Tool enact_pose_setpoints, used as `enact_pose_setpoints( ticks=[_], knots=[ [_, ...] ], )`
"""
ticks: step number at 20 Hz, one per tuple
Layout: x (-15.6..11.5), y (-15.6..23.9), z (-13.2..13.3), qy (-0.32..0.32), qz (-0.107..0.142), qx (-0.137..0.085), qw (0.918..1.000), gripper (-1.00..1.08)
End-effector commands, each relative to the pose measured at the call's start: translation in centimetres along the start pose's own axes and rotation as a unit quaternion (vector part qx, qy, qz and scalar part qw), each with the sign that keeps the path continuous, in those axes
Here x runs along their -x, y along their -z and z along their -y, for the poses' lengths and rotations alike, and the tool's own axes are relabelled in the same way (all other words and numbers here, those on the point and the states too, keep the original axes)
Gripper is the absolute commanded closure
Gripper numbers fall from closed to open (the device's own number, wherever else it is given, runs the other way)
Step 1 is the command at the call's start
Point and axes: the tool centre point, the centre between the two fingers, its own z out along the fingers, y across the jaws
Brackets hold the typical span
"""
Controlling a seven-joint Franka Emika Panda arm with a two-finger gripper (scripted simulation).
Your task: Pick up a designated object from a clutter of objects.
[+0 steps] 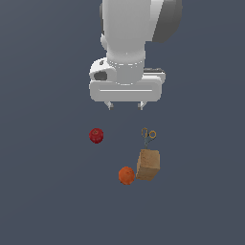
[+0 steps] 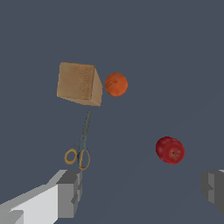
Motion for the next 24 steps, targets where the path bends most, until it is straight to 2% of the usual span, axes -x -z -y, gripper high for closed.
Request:
enact_pose_setpoints(
  ticks=[1, 12, 18, 24],
  knots=[
    [0.0, 0.0, 0.0, 0.0, 0.0, 0.0, 1.0, -0.92],
    [0.0, -0.7, 1.6, 0.024, 0.0, 0.016, 0.9996, -0.92],
    [-0.1, -1.3, 1.1, 0.018, 0.001, 0.014, 0.9997, -0.92],
    [-0.1, -3.8, -0.7, -0.002, 0.002, 0.009, 1.0, -0.92]
  ],
)
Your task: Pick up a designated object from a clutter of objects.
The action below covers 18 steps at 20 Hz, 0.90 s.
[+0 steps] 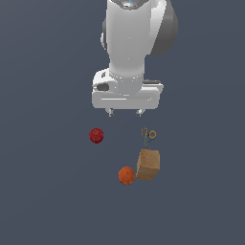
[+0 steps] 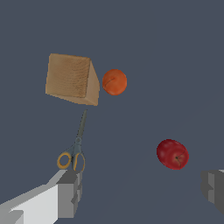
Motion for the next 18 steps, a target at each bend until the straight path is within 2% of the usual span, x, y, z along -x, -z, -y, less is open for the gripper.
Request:
enact_pose_setpoints(
  ticks=[1, 8, 18],
  knots=[
    [0.1, -1.4, -1.0, -0.011, 0.001, -0.002, 0.9999, -0.92],
    [0.9, -7.1, -5.1, -0.059, 0.004, -0.009, 0.9982, -0.92],
    [4.5, -15.7, -12.0, -0.142, 0.008, -0.008, 0.9898, -0.92]
  ],
)
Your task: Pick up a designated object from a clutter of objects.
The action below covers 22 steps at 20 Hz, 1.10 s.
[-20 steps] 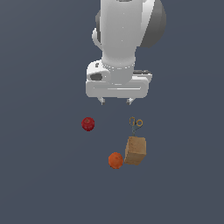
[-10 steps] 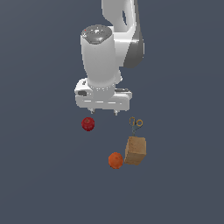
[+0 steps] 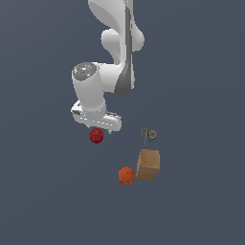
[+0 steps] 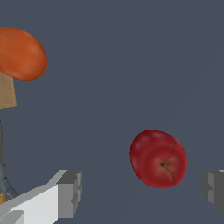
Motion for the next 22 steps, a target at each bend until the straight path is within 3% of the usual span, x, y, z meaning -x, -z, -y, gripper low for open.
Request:
enact_pose_setpoints(
  ticks=[1, 9, 22],
  knots=[
    [0.5, -1.6, -1.5, -0.017, 0.0, 0.001, 0.9999, -0.92],
    [1.7, -4.2, -4.2, -0.045, 0.0, 0.005, 0.999, -0.92],
    [1.9, -6.7, -4.4, -0.047, 0.0, 0.006, 0.9989, -0.92]
  ],
)
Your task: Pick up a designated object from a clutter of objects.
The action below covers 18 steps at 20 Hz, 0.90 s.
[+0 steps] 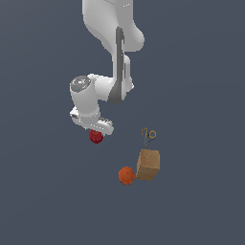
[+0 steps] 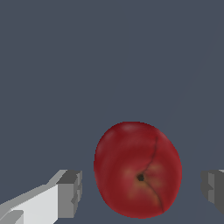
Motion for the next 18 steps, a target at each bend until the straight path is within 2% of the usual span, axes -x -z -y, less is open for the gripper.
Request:
enact_pose_setpoints(
  ticks=[1, 10, 11, 18],
  knots=[
    [0.1, -1.2, -0.1, 0.0, 0.0, 0.0, 1.0, -0.92],
    [0.1, -3.4, -0.1, -0.001, 0.0, 0.0, 1.0, -0.92],
    [0.1, -3.4, -0.1, -0.001, 0.0, 0.0, 1.0, 1.08],
    [0.1, -3.4, -0.1, -0.001, 0.0, 0.0, 1.0, 1.08]
  ],
)
